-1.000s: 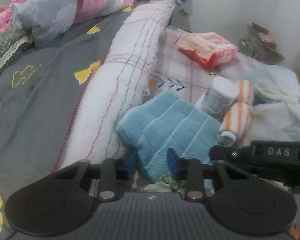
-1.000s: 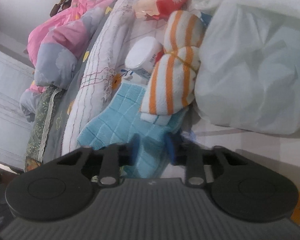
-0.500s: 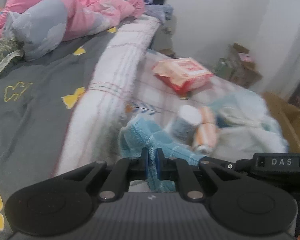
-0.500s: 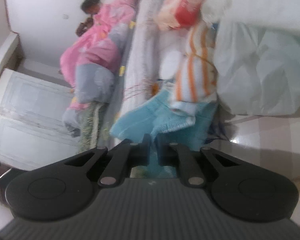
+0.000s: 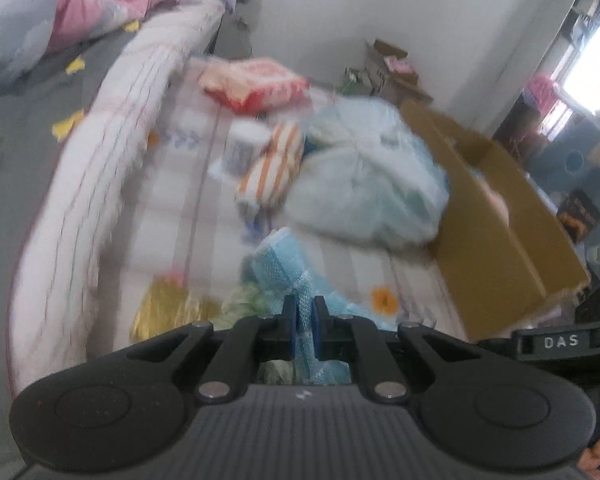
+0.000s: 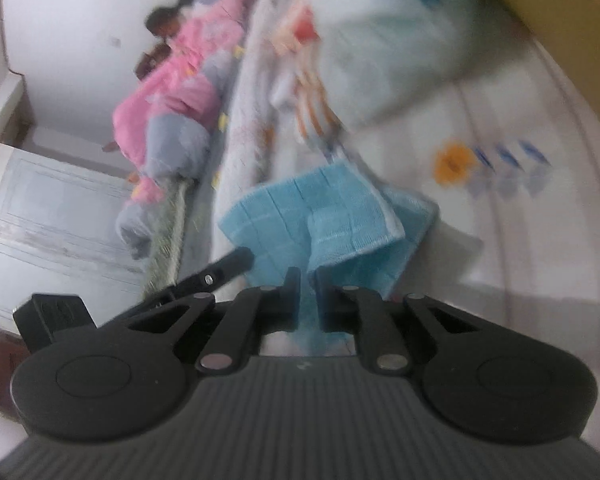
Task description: Organize soft objects
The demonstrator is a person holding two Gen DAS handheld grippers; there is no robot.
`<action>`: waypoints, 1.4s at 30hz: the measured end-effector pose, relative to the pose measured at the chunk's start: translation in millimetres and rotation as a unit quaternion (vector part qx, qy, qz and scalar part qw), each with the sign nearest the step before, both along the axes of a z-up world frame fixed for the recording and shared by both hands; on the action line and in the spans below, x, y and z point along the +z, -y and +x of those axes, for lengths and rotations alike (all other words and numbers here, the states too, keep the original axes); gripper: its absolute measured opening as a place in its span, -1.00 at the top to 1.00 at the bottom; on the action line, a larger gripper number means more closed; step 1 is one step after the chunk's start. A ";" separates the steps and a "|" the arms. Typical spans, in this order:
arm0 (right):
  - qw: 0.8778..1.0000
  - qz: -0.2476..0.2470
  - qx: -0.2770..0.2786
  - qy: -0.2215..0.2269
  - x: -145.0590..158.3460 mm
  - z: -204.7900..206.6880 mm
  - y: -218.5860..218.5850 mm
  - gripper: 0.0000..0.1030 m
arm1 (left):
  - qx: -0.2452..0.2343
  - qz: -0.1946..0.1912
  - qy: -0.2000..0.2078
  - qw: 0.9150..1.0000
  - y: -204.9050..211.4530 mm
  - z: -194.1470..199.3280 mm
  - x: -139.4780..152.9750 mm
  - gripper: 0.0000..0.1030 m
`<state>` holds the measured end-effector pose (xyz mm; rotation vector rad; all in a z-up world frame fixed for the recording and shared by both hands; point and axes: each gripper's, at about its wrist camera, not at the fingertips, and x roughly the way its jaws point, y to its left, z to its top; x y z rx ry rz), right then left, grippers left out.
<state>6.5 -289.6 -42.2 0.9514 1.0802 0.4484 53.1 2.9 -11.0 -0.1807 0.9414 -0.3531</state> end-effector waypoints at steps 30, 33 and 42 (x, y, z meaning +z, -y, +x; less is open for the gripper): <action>0.999 -0.041 0.026 -0.001 -58.7 26.6 -32.5 0.71 | 0.006 0.054 -0.058 0.997 29.4 -35.4 -53.8 0.73; 0.999 -0.032 0.022 -0.007 -59.9 15.4 -28.2 0.73 | 0.007 0.044 -0.061 0.997 25.2 -38.6 -50.6 0.79; 0.999 -0.047 0.021 -0.007 -53.9 7.8 -14.6 0.73 | -0.033 0.006 -0.015 0.999 33.3 -37.9 -7.7 0.85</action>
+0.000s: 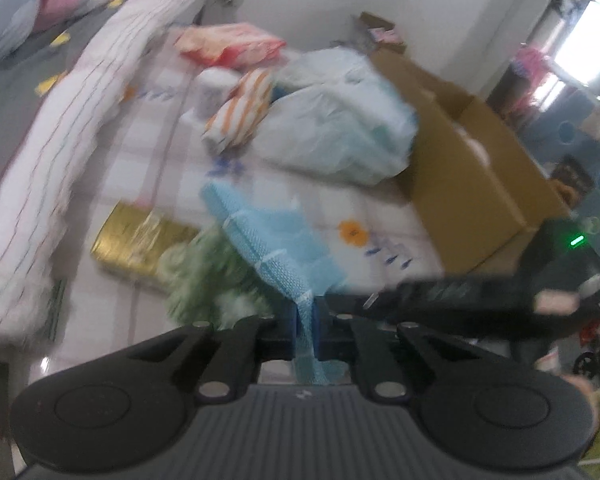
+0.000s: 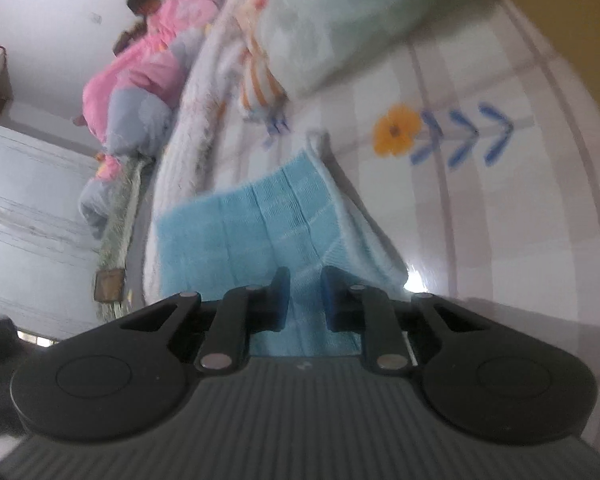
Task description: Organize soft objects
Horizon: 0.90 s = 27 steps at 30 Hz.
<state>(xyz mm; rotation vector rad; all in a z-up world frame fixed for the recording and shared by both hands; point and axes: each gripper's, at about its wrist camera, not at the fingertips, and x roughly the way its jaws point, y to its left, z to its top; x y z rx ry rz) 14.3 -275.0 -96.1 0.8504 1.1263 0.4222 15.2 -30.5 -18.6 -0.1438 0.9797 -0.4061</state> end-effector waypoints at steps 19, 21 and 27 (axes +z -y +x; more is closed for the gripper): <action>0.996 0.032 -0.044 0.077 36.9 -6.1 49.3 0.63 | -0.103 -0.014 -0.029 0.994 59.9 28.5 -49.6 0.51; 0.996 0.036 -0.022 0.073 33.6 4.0 39.0 0.63 | -0.103 -0.024 -0.027 0.994 57.6 25.0 -48.9 0.38; 0.999 0.005 0.000 0.032 6.6 24.0 21.6 0.63 | -0.094 -0.032 -0.012 0.995 40.9 17.1 -34.7 -0.03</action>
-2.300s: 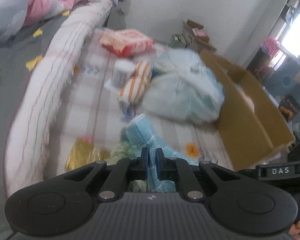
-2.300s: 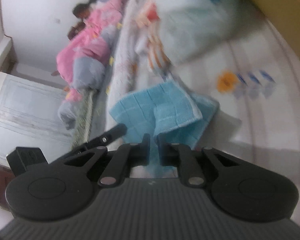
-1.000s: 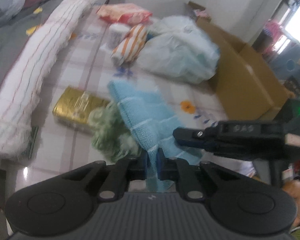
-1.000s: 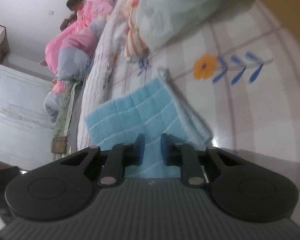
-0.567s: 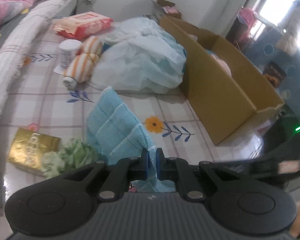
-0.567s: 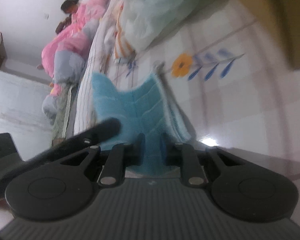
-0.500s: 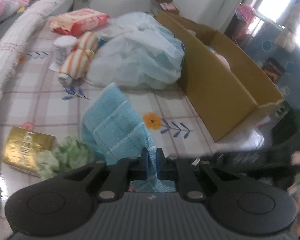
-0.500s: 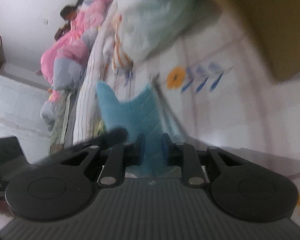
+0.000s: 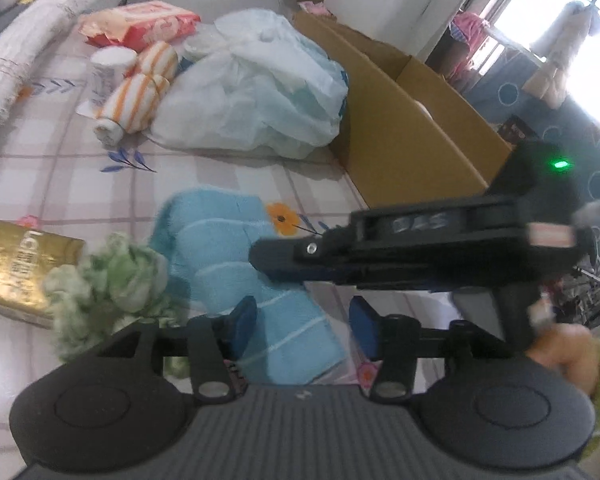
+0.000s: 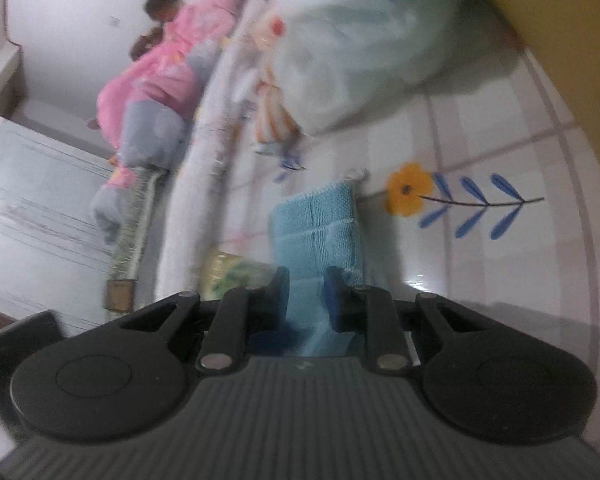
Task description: Organize soft objects
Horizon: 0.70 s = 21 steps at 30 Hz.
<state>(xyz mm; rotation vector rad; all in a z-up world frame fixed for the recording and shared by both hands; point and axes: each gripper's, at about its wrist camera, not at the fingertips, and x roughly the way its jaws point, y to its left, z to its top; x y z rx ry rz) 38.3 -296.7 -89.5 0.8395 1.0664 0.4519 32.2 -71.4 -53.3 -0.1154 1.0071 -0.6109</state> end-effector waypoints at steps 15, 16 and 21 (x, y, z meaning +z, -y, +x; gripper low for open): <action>0.993 -0.108 -0.008 0.040 19.8 -19.4 -3.3 0.00 | 0.023 0.082 -0.016 0.996 9.1 13.3 -12.3 0.11; 0.993 -0.114 -0.008 0.040 18.9 -19.5 -2.7 -0.03 | 0.022 0.083 -0.016 0.996 9.5 14.2 -14.1 0.11; 0.995 -0.099 -0.008 0.023 10.8 -16.2 -2.1 -0.03 | 0.020 0.070 -0.026 0.997 8.1 19.2 -21.7 0.15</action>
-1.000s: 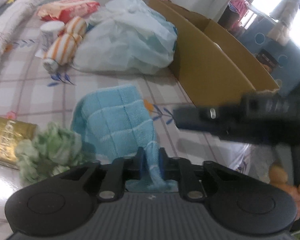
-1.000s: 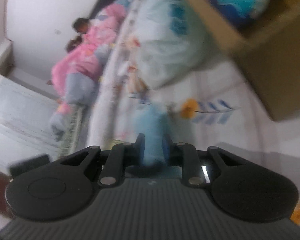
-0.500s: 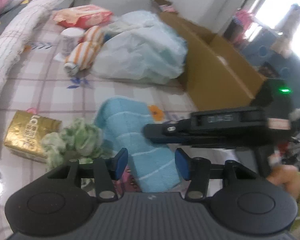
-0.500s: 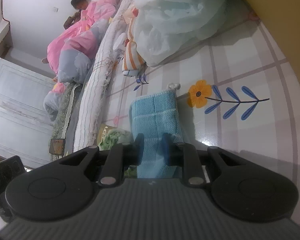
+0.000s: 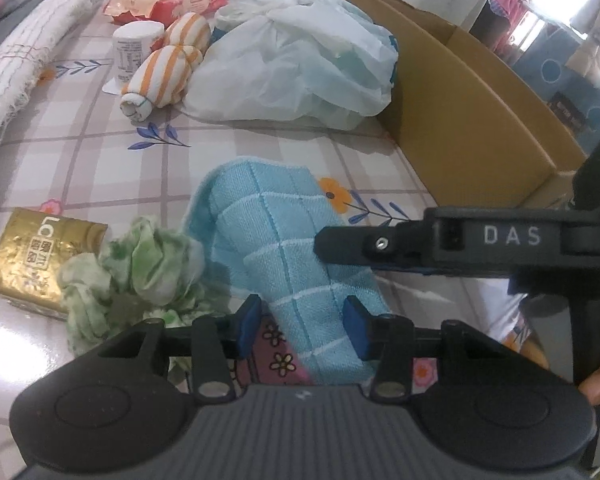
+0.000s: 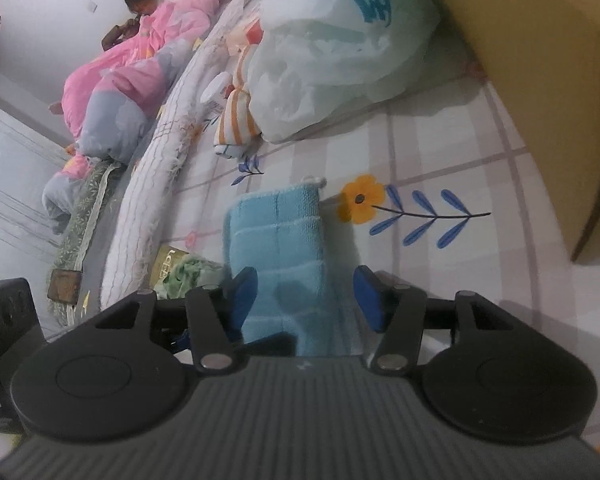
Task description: Organize soft objects
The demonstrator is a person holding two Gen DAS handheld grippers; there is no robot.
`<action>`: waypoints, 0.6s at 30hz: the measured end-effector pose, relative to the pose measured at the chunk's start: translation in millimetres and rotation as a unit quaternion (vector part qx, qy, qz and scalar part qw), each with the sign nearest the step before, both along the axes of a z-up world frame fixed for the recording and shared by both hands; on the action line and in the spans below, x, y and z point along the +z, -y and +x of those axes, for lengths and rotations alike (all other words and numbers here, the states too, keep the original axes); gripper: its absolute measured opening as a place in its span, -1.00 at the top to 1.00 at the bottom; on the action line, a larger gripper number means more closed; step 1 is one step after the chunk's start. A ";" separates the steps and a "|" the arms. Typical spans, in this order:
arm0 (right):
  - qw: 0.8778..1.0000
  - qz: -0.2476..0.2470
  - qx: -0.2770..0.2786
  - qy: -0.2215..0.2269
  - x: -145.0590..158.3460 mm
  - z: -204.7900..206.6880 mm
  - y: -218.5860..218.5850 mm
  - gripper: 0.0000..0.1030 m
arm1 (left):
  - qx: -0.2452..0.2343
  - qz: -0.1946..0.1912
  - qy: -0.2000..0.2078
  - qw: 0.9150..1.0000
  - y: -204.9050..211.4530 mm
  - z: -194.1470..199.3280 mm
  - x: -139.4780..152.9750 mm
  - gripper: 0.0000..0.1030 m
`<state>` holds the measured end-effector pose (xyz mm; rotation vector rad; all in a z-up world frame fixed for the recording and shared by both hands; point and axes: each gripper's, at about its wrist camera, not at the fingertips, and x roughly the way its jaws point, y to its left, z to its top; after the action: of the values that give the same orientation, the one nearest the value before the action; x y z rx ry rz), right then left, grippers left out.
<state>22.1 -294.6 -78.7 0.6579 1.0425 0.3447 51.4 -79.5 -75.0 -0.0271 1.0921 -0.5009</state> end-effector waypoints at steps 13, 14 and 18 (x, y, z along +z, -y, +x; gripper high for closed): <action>0.997 0.071 -0.006 -0.030 -6.2 -3.0 0.6 0.29 | -0.016 -0.016 0.025 0.999 5.0 -12.1 9.5 0.44; 0.997 0.074 -0.004 -0.027 -3.8 -4.9 1.0 0.31 | -0.017 -0.017 0.028 0.999 4.2 -14.8 12.9 0.46; 0.996 0.084 0.002 -0.006 13.3 -11.4 0.4 0.35 | -0.016 -0.023 0.050 0.998 0.2 -27.3 33.5 0.46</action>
<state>10.7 -295.0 -65.5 0.8096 1.0331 0.4347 24.1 -79.7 -41.6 -0.0242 0.9834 -0.5514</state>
